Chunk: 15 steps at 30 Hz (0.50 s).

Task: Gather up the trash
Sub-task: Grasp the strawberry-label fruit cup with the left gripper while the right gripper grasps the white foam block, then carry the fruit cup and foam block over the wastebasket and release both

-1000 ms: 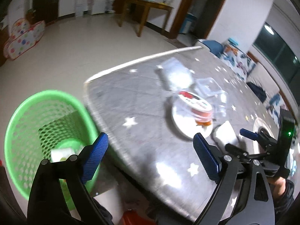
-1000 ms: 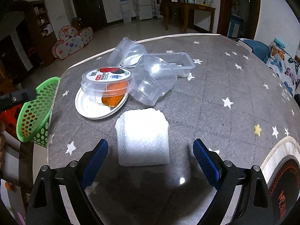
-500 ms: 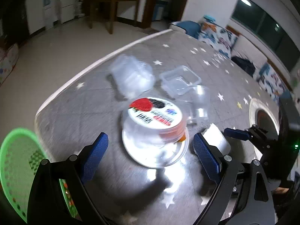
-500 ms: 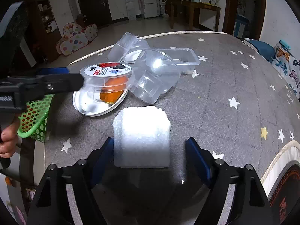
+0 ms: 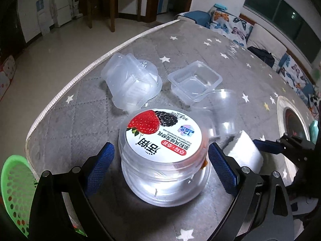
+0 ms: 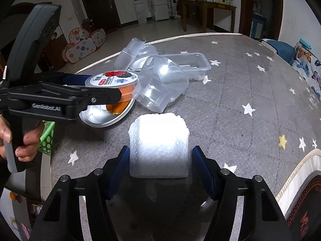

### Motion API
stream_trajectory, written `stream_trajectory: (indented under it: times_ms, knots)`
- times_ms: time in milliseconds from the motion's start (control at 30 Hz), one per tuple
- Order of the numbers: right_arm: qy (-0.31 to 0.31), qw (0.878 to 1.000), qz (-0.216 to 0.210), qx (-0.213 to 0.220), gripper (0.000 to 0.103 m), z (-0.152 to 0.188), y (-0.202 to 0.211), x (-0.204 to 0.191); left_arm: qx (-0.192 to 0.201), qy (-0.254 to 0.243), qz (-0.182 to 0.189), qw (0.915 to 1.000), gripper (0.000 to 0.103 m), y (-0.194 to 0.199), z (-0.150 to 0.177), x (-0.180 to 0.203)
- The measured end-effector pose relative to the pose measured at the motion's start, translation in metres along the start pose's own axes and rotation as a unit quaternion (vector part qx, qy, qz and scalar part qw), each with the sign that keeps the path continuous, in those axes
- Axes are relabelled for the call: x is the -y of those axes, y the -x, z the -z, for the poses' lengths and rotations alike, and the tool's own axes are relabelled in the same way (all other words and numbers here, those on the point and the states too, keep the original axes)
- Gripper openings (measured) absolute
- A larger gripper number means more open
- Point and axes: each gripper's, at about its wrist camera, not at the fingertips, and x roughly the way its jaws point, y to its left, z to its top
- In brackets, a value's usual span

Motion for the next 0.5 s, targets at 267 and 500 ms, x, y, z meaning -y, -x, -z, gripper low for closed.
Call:
stream_trajectory:
  times_ms: [267, 500]
  knots:
    - [0.003, 1.0, 0.001, 0.0, 0.058, 0.001, 0.001, -0.001, 0.015, -0.021, -0.006, 0.9996, 0.09, -0.003, -0.001, 0.01]
    - [-0.001, 1.0, -0.003, 0.001, 0.057, 0.002, 0.003, -0.001, 0.037, -0.03, -0.017, 0.9987, 0.089, 0.005, 0.001, 0.013]
